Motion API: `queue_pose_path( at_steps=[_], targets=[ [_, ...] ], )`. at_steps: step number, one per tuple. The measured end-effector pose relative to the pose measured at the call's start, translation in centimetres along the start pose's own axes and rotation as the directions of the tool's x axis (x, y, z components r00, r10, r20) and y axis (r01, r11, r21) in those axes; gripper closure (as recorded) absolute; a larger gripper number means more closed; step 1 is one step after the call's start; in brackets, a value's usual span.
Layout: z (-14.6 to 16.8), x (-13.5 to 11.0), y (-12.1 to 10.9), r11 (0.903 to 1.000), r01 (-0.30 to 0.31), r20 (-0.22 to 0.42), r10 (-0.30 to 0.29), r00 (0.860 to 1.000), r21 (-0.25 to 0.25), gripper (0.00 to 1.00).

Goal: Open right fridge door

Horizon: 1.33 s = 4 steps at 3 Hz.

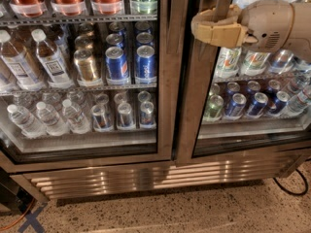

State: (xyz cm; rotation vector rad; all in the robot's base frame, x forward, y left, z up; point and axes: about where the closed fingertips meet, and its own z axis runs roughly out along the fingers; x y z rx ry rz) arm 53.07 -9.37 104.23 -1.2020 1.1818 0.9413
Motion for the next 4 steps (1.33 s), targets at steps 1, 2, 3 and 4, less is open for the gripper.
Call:
queue_pose_path(
  at_steps=[1, 2, 3, 4],
  targets=[
    [-0.1, -0.3, 0.9, 0.9999, -0.017, -0.006, 0.017, 1.0, -0.001, 1.0],
    [-0.9, -0.6, 1.9, 0.9995, -0.032, -0.006, 0.032, 0.999, 0.004, 1.0],
    [-0.8, -0.6, 2.0, 0.9995, -0.033, -0.007, 0.033, 0.999, 0.002, 1.0],
    [-0.9, -0.5, 2.8, 0.9989, -0.046, -0.008, 0.046, 0.999, 0.006, 1.0]
  ],
)
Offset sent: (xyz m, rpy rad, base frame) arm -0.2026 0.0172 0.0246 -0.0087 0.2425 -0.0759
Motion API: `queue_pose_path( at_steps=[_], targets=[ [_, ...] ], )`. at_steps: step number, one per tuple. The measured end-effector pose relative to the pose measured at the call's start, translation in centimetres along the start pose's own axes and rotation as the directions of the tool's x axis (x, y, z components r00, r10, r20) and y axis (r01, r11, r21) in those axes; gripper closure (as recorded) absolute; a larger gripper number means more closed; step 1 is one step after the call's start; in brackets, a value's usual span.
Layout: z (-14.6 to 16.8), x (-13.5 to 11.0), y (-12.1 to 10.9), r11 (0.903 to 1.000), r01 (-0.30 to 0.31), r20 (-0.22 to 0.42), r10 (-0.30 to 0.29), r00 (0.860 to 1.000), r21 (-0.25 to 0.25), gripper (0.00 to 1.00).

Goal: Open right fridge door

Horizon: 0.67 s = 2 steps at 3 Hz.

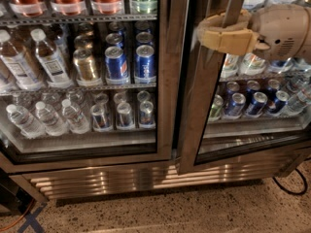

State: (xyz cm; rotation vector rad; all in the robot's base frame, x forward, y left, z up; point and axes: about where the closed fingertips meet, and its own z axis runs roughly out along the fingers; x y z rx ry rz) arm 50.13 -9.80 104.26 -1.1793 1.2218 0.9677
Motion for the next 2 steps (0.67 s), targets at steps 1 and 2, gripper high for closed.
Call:
queue_pose_path(
  at_steps=[1, 2],
  targets=[
    [-0.48, -0.09, 0.76, 0.9999, -0.009, 0.004, 0.009, 1.0, 0.005, 1.0],
    [-0.71, -0.14, 0.77, 0.9999, -0.009, 0.004, 0.009, 1.0, 0.005, 1.0]
  ],
)
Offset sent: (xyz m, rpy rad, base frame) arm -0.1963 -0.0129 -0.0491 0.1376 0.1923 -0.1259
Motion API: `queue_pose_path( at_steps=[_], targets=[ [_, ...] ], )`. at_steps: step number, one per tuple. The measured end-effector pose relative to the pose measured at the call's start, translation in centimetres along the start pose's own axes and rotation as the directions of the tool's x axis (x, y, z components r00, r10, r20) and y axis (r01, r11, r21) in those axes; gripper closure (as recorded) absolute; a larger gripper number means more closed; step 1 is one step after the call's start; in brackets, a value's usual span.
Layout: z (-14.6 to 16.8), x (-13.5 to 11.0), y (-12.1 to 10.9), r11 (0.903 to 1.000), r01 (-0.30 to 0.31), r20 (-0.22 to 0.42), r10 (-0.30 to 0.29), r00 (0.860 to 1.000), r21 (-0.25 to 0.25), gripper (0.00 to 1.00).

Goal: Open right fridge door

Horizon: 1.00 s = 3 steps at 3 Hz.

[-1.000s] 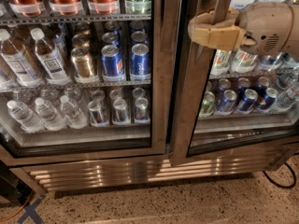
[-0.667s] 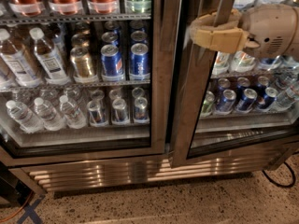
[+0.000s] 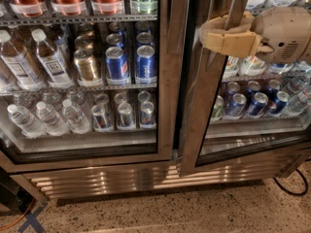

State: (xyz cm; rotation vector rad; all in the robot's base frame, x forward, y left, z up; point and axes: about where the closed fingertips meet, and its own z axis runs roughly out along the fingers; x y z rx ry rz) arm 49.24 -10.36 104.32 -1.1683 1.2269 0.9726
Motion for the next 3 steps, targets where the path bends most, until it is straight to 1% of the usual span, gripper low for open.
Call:
queue_pose_path(
  at_steps=[1, 2, 3],
  targets=[
    [-0.19, -0.25, 0.95, 0.9998, -0.017, -0.011, 0.017, 1.0, 0.006, 1.0],
    [-0.48, -0.24, 0.93, 0.9998, -0.017, -0.011, 0.017, 1.0, 0.006, 1.0],
    [-0.6, -0.41, 1.82, 0.9995, -0.026, -0.011, 0.026, 1.0, 0.017, 1.0]
  ],
)
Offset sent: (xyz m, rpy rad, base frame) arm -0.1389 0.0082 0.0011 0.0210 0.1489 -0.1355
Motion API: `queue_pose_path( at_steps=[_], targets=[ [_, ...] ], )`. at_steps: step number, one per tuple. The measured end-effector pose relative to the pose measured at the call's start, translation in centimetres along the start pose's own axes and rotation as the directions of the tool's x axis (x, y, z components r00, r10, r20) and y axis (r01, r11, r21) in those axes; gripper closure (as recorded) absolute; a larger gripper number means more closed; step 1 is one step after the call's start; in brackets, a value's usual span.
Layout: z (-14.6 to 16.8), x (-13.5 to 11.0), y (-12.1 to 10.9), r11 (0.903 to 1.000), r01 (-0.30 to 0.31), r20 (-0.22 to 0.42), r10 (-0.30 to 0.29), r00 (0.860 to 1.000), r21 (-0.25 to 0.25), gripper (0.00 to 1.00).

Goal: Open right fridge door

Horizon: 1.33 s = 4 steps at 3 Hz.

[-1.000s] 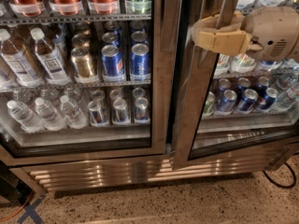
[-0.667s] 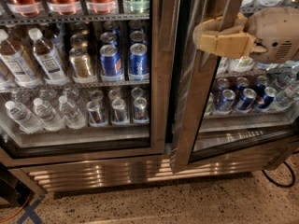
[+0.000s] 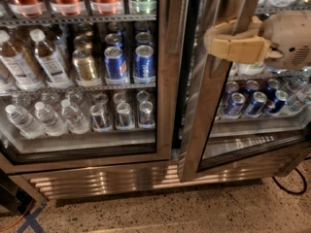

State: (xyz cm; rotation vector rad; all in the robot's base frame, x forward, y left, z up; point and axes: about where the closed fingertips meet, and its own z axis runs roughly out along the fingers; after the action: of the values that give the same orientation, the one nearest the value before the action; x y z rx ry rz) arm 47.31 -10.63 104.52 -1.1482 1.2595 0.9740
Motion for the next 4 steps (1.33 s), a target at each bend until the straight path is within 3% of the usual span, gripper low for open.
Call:
queue_pose_path(
  at_steps=[4],
  targets=[
    [-0.7, -0.19, 0.63, 0.9998, -0.017, -0.01, 0.017, 1.0, 0.009, 1.0]
  ],
)
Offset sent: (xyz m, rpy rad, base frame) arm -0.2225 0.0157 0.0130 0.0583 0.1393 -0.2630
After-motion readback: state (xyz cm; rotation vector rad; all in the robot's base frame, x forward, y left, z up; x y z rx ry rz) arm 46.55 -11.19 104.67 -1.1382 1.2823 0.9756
